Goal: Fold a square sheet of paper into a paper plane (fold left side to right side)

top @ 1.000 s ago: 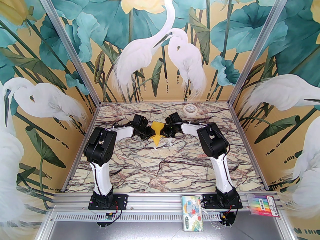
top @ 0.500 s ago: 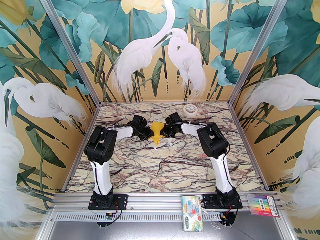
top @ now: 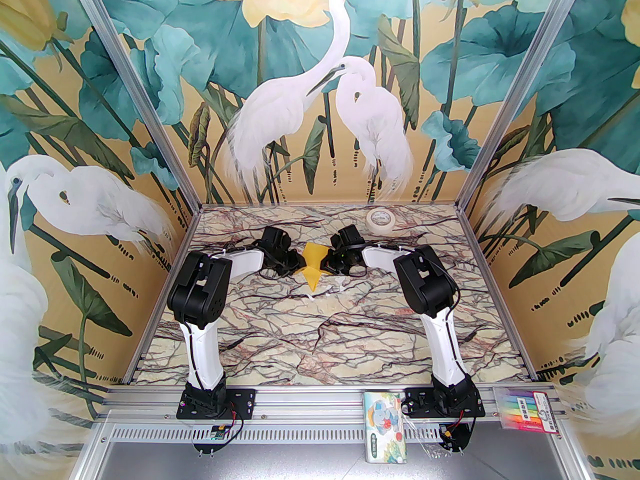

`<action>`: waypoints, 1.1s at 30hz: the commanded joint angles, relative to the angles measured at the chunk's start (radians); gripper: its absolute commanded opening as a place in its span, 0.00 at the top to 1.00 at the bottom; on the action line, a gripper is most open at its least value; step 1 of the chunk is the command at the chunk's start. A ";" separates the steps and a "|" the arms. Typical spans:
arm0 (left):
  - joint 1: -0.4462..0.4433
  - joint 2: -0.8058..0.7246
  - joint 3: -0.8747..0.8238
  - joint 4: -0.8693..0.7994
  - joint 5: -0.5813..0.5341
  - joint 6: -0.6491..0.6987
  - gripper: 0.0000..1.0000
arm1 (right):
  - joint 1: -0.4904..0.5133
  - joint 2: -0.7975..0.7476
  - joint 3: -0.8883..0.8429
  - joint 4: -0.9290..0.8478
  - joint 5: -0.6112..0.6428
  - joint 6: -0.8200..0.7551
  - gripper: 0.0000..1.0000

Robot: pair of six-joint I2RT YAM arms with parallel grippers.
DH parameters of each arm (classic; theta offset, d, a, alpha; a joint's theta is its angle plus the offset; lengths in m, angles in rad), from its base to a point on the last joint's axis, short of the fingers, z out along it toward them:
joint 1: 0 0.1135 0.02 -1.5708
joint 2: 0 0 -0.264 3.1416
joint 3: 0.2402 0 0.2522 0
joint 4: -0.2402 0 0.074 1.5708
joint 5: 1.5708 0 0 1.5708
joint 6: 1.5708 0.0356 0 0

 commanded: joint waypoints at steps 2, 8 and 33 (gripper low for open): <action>0.013 0.029 0.044 -0.028 0.012 0.027 0.84 | 0.003 0.034 0.010 -0.037 0.018 -0.026 1.00; 0.013 0.061 0.056 -0.037 0.007 0.034 0.84 | 0.003 0.035 0.011 -0.036 0.014 -0.024 1.00; 0.012 -0.028 -0.006 0.018 0.066 0.016 0.83 | 0.003 0.030 0.022 -0.049 0.019 -0.033 1.00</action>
